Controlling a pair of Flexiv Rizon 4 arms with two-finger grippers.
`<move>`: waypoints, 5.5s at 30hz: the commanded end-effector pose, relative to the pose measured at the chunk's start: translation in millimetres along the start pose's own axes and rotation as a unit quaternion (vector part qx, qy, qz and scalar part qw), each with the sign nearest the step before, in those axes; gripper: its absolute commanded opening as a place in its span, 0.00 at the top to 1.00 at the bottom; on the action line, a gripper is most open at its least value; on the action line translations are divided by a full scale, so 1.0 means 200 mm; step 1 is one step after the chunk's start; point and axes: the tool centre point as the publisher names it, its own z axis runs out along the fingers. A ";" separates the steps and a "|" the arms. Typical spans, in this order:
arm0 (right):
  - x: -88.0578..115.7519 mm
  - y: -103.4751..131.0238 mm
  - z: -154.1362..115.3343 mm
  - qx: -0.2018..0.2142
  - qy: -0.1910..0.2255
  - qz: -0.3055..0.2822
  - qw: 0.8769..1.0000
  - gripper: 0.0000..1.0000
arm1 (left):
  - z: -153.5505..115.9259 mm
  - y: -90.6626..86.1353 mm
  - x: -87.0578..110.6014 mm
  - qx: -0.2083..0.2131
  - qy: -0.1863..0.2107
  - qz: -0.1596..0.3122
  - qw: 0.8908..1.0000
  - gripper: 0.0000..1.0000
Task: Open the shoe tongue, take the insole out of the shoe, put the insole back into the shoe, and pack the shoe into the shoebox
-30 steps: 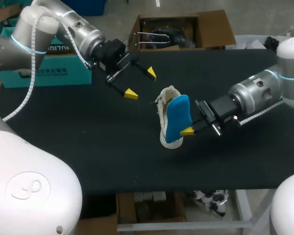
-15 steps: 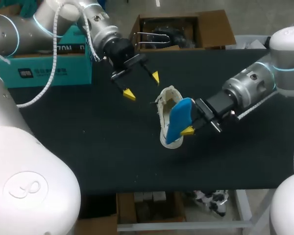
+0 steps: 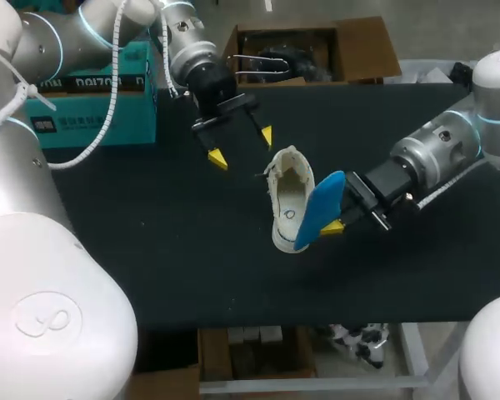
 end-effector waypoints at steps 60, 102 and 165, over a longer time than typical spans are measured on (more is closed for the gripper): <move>0.16 0.05 -0.05 -0.072 0.145 -0.022 0.987 1.00 | 0.26 -0.15 0.22 -0.118 -0.309 -0.027 0.943 0.00; 0.35 0.28 -0.04 -0.142 0.313 -0.040 0.938 1.00 | 0.39 0.00 0.09 -0.149 -0.463 -0.076 0.871 0.00; 0.46 0.42 -0.07 -0.141 0.368 -0.073 0.916 0.58 | 0.36 0.47 -0.24 -0.176 -0.383 -0.042 0.906 1.00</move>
